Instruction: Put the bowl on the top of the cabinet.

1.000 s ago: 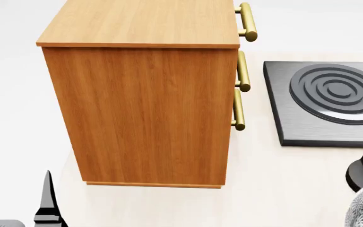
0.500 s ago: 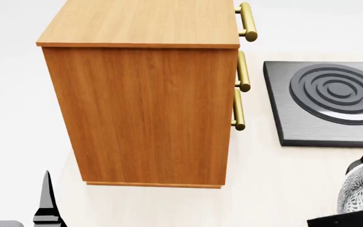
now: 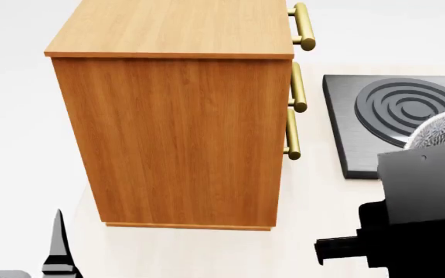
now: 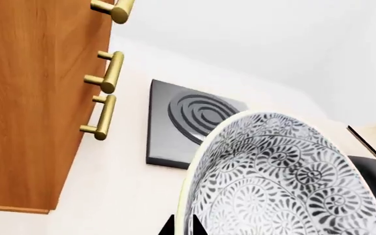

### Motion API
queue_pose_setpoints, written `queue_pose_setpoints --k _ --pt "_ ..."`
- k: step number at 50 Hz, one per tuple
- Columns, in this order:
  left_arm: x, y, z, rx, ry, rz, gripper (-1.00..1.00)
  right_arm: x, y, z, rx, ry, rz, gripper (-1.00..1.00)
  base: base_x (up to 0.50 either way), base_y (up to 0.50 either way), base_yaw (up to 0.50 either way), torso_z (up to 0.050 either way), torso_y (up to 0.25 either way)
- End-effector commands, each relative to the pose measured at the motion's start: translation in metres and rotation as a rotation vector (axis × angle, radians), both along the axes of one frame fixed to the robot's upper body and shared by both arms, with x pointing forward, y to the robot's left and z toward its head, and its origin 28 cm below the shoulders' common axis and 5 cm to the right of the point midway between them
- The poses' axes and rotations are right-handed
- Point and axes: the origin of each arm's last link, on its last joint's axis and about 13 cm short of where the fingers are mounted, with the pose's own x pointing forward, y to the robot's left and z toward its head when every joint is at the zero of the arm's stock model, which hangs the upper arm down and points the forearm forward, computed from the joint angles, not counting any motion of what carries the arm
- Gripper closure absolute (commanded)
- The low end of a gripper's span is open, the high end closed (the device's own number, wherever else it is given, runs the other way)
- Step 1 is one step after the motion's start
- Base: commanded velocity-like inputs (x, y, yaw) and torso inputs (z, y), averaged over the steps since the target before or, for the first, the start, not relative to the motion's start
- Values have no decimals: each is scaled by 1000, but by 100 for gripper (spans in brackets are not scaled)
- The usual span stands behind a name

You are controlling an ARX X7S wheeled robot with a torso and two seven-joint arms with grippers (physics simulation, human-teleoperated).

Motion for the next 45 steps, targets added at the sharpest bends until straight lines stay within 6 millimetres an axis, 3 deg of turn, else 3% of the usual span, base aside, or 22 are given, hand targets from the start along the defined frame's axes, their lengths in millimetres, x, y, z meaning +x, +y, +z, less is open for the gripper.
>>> queue_pose_setpoints --k 1,21,45 --pt "1 0 -1 0 3 -1 -100 -4 10 49 -54 -67 18 100 0 0 0 0 0" --pt "1 0 -1 5 7 1 -100 -6 48 129 -108 -215 45 100 0 0 0 0 1" --pt "4 -4 1 14 10 -14 -100 -2 69 179 -108 -265 99 100 0 0 0 0 0"
